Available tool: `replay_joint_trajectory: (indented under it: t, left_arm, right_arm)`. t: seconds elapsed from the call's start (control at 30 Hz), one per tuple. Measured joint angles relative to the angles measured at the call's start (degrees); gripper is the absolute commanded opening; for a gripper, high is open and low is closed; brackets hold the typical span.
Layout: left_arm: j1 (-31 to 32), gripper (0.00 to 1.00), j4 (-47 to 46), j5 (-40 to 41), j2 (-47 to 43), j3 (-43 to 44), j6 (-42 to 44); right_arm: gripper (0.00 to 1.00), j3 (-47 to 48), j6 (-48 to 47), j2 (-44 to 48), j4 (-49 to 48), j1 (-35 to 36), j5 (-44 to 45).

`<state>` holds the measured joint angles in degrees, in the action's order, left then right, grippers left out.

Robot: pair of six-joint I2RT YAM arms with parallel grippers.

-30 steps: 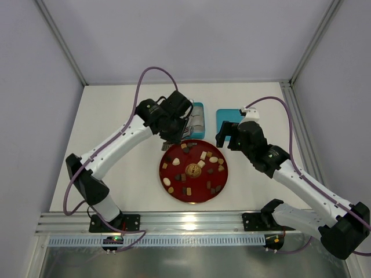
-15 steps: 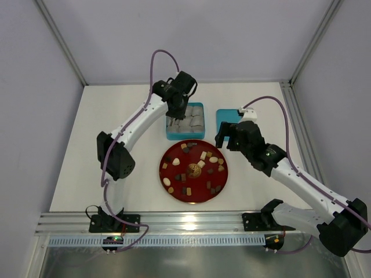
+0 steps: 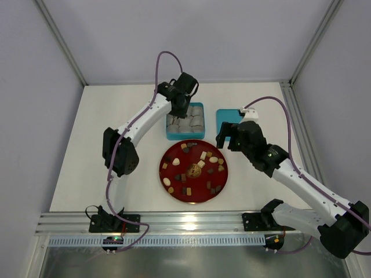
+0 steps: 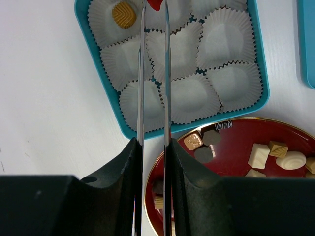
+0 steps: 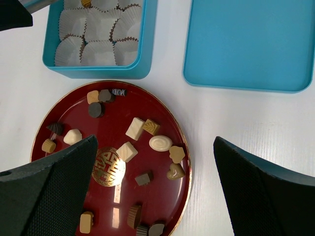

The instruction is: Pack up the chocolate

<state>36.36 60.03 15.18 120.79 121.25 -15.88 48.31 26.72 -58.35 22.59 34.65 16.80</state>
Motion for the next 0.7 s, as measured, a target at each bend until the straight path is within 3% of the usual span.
replay_joint_trajectory:
  t: [0.3,0.7]
  left_arm:
    - [0.00,0.27,-0.15,-0.33,1.99,0.24,0.11]
    - [0.00,0.35,-0.20,-0.42,2.25,0.24,1.20]
  right_arm:
    - [1.00,-0.02,-0.04,1.11,0.09,0.00,0.09]
    - [1.00,-0.11,-0.07,1.09,0.20,0.00,0.13]
